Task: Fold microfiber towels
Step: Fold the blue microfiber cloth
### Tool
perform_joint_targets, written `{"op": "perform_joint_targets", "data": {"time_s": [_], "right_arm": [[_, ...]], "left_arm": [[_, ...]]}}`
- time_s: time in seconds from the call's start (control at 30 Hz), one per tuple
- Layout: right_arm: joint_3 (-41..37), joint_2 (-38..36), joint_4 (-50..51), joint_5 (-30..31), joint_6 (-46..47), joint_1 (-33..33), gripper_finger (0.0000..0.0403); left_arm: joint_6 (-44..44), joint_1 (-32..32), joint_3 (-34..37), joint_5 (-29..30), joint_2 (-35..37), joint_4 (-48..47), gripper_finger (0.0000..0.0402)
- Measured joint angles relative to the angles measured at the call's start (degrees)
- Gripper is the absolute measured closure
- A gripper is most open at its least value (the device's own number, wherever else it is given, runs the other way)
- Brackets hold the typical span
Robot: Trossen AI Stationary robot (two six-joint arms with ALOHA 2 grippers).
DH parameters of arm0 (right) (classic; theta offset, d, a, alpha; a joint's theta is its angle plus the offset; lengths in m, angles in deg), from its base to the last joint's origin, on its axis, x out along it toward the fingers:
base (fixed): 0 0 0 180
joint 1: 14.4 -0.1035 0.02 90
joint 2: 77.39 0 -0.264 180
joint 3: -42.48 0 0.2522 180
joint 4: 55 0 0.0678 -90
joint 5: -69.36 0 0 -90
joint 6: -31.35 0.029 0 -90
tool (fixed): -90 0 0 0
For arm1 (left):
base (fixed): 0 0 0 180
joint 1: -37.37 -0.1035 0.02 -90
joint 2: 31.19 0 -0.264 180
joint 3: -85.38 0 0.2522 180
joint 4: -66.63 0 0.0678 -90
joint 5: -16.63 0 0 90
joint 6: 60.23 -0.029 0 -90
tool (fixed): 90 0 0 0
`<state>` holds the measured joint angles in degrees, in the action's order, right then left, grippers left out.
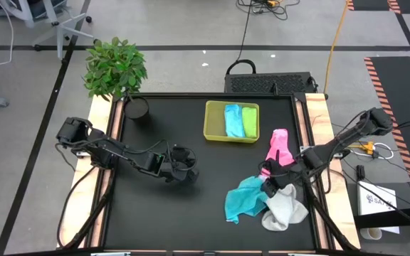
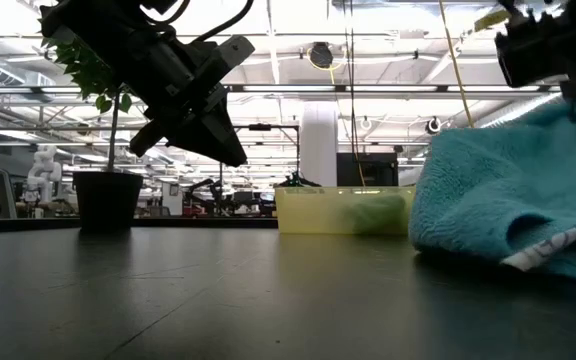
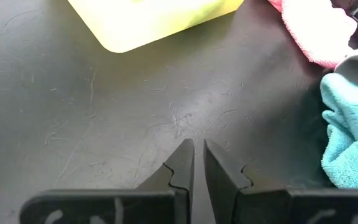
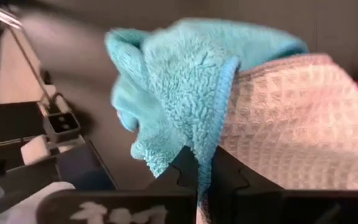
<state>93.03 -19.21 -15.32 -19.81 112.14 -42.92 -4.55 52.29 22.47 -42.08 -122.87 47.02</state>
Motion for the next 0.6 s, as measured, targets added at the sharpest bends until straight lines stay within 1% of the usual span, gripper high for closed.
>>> {"op": "perform_joint_targets", "data": {"time_s": [0.1, 0.27, 0.37, 0.5, 0.6], "right_arm": [[0.00, -1.94, 0.61, 2.12, -2.91, 0.77, 0.0399], [0.00, -2.32, 2.18, 2.11, -6.42, 2.56, 0.0390], [0.04, -1.73, 2.19, 2.11, -8.84, 3.69, 0.0372], [0.04, -1.34, 2.18, 1.98, -10.96, 5.63, 0.0337], [0.04, -1.48, 2.11, -0.55, -11.24, 7.46, 0.0312]], "left_arm": [[0.04, 0.01, 0.00, 0.02, 0.00, 0.00, 0.0366], [0.13, 0.02, 0.00, 0.04, 0.00, 0.00, 0.0366], [0.13, 0.02, 0.00, 0.04, 0.00, 0.00, 0.0366], [0.13, 0.02, 0.00, 0.07, 0.00, -0.06, 0.0366], [0.11, 0.02, 0.00, 0.08, 0.00, -0.10, 0.0366]]}}
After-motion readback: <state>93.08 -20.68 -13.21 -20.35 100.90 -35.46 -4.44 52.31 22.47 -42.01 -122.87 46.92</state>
